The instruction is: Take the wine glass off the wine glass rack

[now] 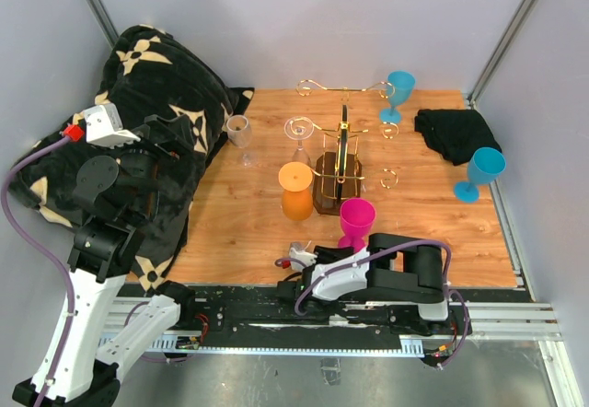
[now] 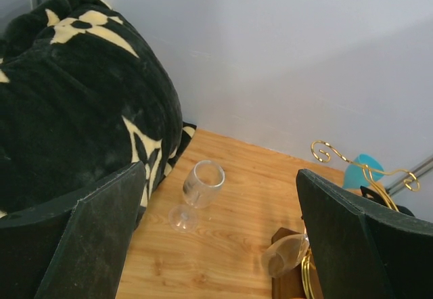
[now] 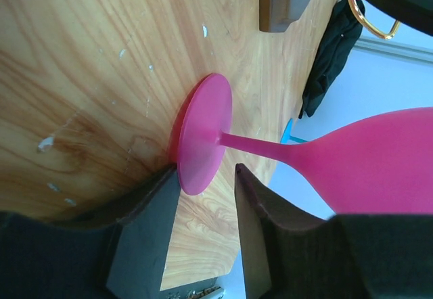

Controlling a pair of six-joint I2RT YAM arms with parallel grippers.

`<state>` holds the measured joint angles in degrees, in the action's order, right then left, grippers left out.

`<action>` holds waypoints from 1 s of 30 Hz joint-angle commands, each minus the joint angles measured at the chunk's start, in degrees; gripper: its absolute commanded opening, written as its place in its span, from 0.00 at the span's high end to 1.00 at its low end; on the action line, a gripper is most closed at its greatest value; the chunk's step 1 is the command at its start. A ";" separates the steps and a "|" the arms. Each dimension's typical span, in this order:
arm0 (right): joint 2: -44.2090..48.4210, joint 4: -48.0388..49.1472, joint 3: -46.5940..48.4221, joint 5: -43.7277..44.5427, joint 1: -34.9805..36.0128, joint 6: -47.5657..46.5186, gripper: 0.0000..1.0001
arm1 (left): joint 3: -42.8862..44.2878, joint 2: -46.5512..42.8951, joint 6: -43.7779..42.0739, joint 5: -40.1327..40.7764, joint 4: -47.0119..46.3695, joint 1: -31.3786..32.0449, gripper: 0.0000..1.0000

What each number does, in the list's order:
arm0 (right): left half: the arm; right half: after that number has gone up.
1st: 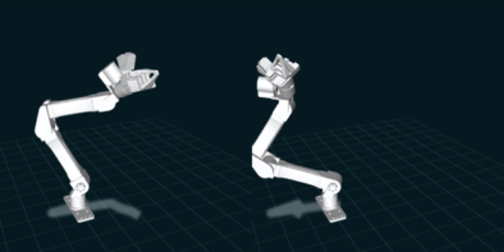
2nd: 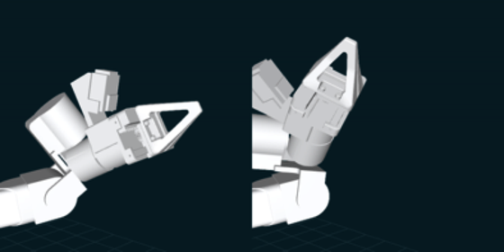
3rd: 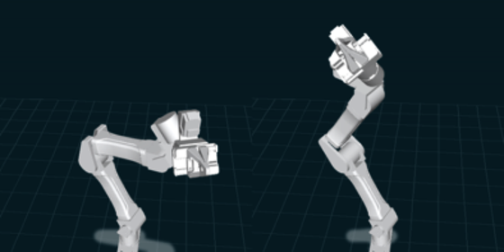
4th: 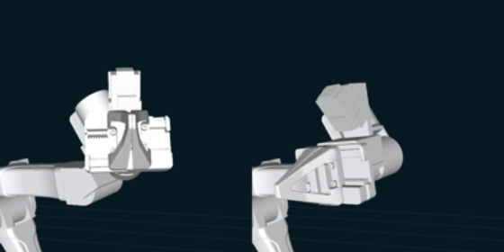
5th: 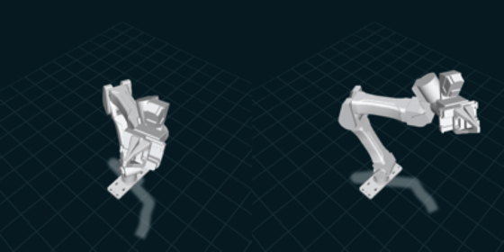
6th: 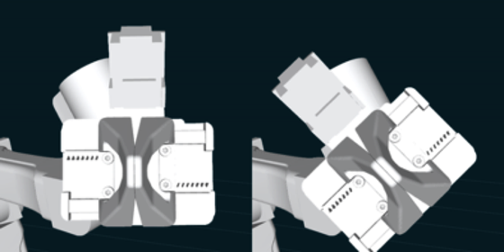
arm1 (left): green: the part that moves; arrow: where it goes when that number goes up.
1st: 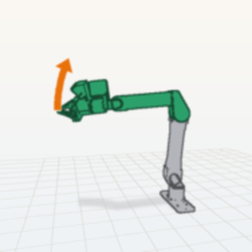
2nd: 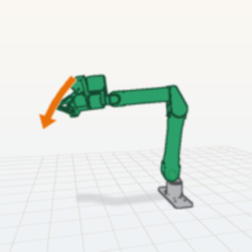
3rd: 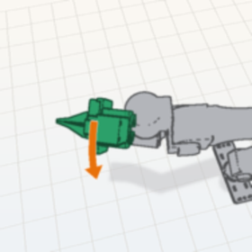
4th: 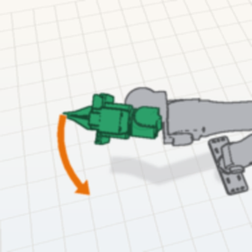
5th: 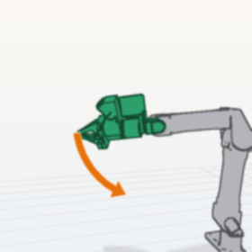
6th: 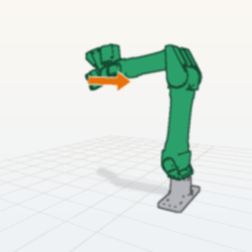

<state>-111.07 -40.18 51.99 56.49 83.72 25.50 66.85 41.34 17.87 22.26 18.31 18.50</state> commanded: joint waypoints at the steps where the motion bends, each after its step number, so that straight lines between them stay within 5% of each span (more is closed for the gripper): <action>1: -2.71 18.40 1.19 -27.17 1.11 4.33 0.54 | 2.16 0.03 -1.46 1.07 0.20 -0.14 0.00; 5: 0.50 15.45 3.10 -29.72 4.35 6.45 0.44 | 2.14 -0.04 -2.21 1.41 0.61 -0.21 0.00; 14: 6.51 10.57 12.11 -38.56 13.81 7.81 0.41 | 1.91 1.95 -1.57 -2.21 1.97 -0.19 0.01; 16: 11.98 14.60 12.49 -43.53 14.60 4.15 0.39 | 2.68 3.38 -1.35 -3.89 3.12 -0.14 0.04; 21: 33.15 26.57 7.64 -54.56 13.34 -0.45 0.54 | 4.90 5.71 -0.53 -5.67 5.32 -0.21 0.08; 25: 46.81 27.54 9.14 -58.81 11.04 -3.17 0.52 | 5.53 6.17 0.62 -6.98 4.95 -0.19 0.09; 30: 60.86 29.14 13.70 -65.79 -0.72 -2.94 0.49 | 5.07 7.98 3.98 -12.32 5.03 -0.18 0.17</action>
<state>-57.63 -13.63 62.48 -1.45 91.70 23.55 70.41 48.31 18.90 15.25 23.55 18.50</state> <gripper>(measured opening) 0.504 0.867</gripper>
